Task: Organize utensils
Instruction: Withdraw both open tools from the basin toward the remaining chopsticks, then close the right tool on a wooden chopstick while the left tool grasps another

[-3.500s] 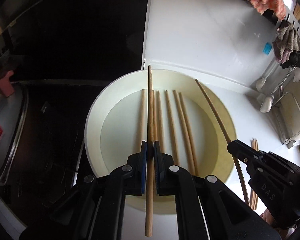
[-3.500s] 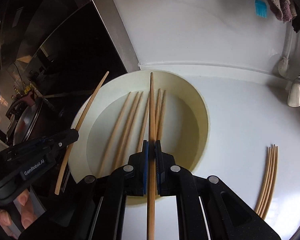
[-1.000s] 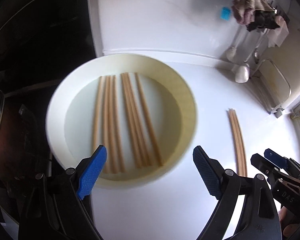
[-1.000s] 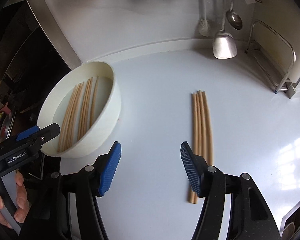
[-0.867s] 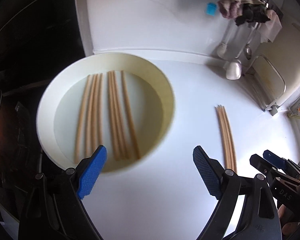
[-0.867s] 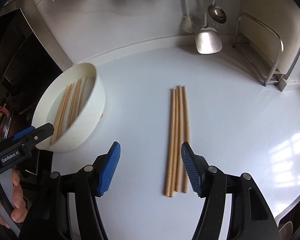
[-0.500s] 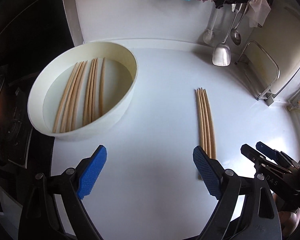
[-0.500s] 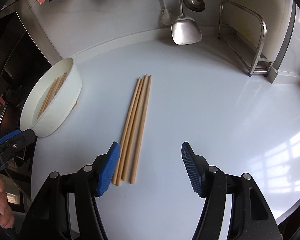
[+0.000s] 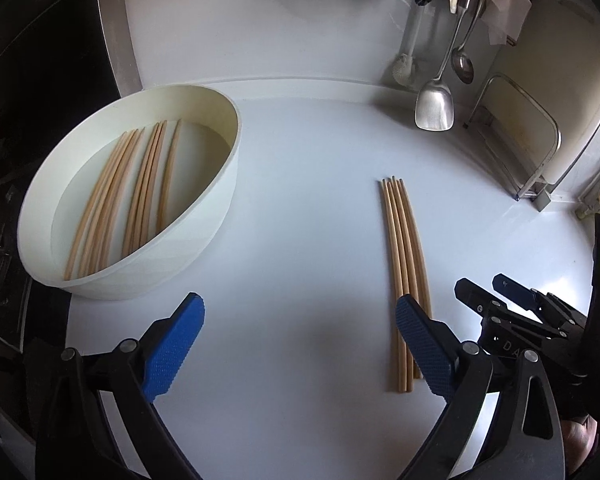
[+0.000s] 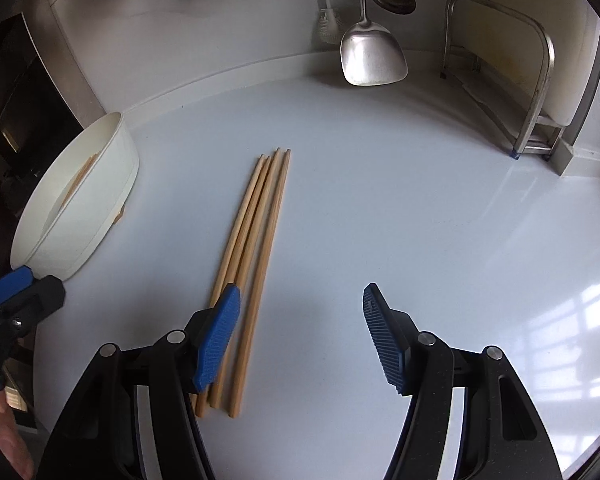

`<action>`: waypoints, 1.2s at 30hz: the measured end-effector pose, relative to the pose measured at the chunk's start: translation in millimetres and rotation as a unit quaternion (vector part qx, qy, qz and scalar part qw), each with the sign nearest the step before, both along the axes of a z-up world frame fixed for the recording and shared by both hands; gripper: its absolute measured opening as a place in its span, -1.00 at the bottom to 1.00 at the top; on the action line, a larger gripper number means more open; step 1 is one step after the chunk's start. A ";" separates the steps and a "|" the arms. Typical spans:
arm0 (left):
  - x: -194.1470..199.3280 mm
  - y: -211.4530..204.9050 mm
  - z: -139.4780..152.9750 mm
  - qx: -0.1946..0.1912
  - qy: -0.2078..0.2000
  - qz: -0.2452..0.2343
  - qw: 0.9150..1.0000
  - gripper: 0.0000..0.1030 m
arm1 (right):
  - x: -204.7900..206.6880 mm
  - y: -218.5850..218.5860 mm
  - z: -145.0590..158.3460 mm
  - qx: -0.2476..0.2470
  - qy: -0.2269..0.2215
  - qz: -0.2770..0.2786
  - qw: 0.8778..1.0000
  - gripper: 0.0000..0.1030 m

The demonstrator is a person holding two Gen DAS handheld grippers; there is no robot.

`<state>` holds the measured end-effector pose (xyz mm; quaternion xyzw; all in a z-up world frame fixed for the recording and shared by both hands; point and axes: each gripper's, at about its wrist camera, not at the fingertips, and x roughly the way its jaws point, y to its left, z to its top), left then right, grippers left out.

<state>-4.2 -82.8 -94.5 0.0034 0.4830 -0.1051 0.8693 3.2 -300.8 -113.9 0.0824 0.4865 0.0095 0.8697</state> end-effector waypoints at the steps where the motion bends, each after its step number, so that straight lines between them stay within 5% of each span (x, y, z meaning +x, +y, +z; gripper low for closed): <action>1: 3.1 0.9 -3.6 -0.008 -0.002 0.004 1.000 0.83 | 3.2 -0.6 -2.6 -0.001 -0.001 -0.002 1.000 0.19; 32: 21.0 -0.7 -36.1 0.001 0.012 0.001 1.000 0.84 | 24.0 27.9 -34.4 -0.106 -0.015 -0.015 0.994 0.18; 36: 20.9 -6.6 -37.8 -0.003 0.014 -0.001 1.000 0.84 | 22.6 25.8 -34.7 -0.104 -0.018 -0.014 0.994 -0.12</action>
